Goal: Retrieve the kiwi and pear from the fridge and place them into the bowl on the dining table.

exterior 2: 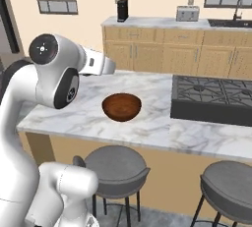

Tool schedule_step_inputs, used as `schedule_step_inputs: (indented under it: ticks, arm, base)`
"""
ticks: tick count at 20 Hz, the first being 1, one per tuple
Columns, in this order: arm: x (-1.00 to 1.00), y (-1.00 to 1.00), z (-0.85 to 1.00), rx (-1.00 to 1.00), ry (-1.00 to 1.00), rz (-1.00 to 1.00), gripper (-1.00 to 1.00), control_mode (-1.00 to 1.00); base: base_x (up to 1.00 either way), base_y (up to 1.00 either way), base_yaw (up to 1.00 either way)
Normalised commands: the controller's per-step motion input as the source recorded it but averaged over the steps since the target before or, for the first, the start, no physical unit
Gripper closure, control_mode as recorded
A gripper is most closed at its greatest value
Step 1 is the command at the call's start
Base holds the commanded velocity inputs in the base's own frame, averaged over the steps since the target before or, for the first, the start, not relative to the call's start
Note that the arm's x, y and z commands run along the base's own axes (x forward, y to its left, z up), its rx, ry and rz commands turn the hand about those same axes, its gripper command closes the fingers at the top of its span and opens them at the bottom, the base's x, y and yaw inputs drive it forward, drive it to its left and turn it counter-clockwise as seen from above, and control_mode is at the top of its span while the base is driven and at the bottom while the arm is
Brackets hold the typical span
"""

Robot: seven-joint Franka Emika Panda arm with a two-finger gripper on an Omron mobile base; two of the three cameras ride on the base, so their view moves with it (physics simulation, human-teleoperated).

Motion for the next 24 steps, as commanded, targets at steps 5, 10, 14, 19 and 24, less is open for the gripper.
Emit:
schedule_step_inputs:
  ticks: [5, 10, 14, 19, 24]
  arm:
    - [0.43, 0.0, -0.34, 0.0, 0.07, 0.26, 1.0, -1.0]
    - [0.56, -0.02, -0.47, 0.0, 0.08, 0.25, 1.0, -1.0]
    - [0.93, -0.02, -0.45, 0.0, 0.23, 0.14, 1.0, -1.0]
    - [1.0, 0.0, -0.47, 0.0, 0.35, 0.06, 1.0, -1.0]
    - [0.91, -0.05, -0.38, 0.0, 0.23, 0.03, 1.0, -1.0]
  base:
    - [0.11, 0.0, 0.07]
    - [0.0, 0.0, 0.0]
    - [0.0, 0.0, 0.0]
    - [0.0, 0.0, 0.0]
    - [0.0, 0.0, 0.0]
